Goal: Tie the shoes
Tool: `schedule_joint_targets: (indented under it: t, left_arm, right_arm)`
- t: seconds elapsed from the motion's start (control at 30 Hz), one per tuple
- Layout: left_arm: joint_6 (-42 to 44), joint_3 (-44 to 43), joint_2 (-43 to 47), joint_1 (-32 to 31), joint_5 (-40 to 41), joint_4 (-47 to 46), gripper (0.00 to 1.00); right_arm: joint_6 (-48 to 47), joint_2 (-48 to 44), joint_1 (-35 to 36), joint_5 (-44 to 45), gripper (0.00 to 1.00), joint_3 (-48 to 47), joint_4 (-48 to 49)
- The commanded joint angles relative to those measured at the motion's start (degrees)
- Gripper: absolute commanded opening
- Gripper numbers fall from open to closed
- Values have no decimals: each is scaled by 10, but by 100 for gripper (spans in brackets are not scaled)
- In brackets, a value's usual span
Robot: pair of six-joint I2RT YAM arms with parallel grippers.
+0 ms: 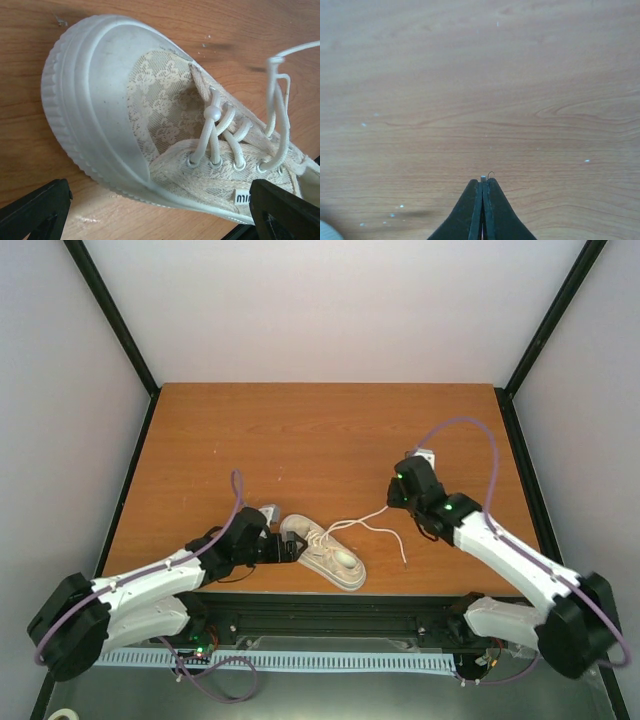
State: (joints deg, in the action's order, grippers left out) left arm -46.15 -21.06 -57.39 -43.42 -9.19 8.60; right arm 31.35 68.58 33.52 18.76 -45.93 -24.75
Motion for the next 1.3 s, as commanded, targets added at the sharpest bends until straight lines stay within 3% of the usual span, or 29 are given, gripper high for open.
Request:
schedule_joint_targets:
  t: [0.0,0.27,0.47,0.6,0.8,1.07,1.1,1.17,1.23,1.27]
  left_arm:
    - [1,3,-33,6,-23,-99,100]
    - [56,-65,-171,9,-60,-190,100]
    - [93,-103,-207,9,-82,-234,100]
    - [119,-139,-221,9,-70,-193,100]
    - [206,-144,-123,9,-20,-94,100]
    - [192,-220,-11,9,0,107,100]
    - [194,-240,-6,10,1,133,100]
    - [207,-283,-6,14,-10,182,100]
    - [223,-328,-20,30,-28,242,100]
    - [233,-350,-27,43,-37,264,100]
  right_arm:
    - [0,-105,1,17,3,10,-53]
    - [-26,-222,1,-40,3,-14,-100]
    - [-27,-257,1,-58,3,-23,-119]
    - [-10,-254,1,-44,3,-2,-123]
    - [6,-221,0,-60,3,49,-78]
    - [47,-67,-5,-29,4,90,16]
    - [48,-53,-9,-31,9,90,19]
    - [46,-35,-22,-40,38,90,20]
    - [45,-29,-34,-53,54,90,7]
    - [45,-32,-35,-53,67,91,-5]
